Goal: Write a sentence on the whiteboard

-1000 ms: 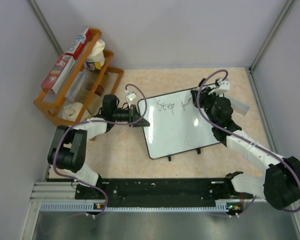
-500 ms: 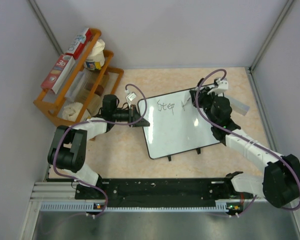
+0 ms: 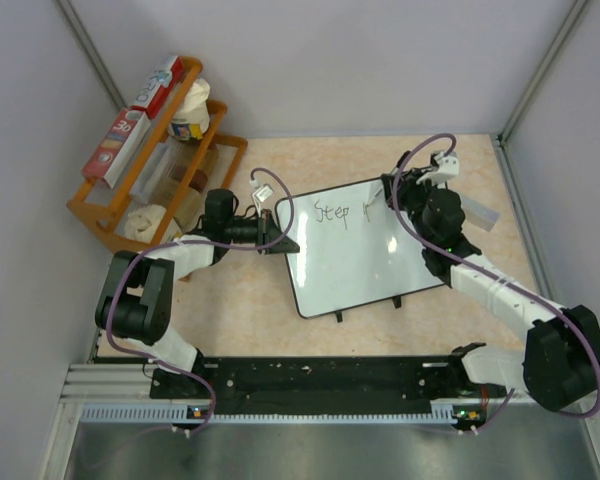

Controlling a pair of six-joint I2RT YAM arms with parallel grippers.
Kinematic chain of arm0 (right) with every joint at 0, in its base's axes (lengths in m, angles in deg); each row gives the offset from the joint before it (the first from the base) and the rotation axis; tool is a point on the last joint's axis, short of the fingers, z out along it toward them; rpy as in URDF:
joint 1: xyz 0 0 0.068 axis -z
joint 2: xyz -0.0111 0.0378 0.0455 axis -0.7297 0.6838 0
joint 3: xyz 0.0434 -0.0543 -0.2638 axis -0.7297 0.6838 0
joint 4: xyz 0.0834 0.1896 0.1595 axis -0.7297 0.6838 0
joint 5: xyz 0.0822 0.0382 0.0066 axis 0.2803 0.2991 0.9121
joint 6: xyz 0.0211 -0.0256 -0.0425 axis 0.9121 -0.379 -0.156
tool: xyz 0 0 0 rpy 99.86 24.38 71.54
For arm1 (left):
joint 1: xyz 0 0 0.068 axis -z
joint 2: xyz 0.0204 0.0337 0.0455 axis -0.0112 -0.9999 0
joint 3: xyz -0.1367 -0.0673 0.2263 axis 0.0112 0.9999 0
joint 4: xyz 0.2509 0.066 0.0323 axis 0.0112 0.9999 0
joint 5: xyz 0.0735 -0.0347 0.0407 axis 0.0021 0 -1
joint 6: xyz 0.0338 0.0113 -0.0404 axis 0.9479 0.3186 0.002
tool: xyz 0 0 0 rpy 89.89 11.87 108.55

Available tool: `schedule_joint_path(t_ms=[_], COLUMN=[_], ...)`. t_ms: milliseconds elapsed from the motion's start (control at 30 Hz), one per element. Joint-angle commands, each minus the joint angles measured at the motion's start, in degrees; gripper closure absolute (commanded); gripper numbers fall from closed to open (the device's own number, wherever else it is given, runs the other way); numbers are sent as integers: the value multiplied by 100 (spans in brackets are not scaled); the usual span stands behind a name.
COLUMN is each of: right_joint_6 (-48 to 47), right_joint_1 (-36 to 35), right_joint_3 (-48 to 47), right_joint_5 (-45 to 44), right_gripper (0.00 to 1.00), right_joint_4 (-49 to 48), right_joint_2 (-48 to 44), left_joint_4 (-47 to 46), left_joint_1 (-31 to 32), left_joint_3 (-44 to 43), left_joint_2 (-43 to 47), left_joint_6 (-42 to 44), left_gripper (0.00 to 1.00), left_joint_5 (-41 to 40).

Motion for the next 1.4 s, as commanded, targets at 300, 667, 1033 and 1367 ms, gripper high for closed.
schedule_joint_path(t_ms=[300, 667, 1033, 1367], right_joint_6=[72, 160, 230, 300], right_joint_1=[237, 272, 281, 342], right_joint_3=[-56, 172, 392, 76], right_joint_5=[-37, 104, 104, 218], right_gripper=[100, 100, 100, 100], right_joint_4=[38, 74, 39, 74], right_joint_2=[-63, -160, -274, -625], left_joint_4=[378, 386, 377, 386], left_joint_1=[283, 283, 283, 283], left_joint_3=[249, 241, 241, 232], left_joint_2=[-265, -265, -265, -274], left_joint_6=[1487, 1479, 1487, 1479], left_gripper=[100, 100, 100, 100], left_joint_5=[-902, -902, -902, -902])
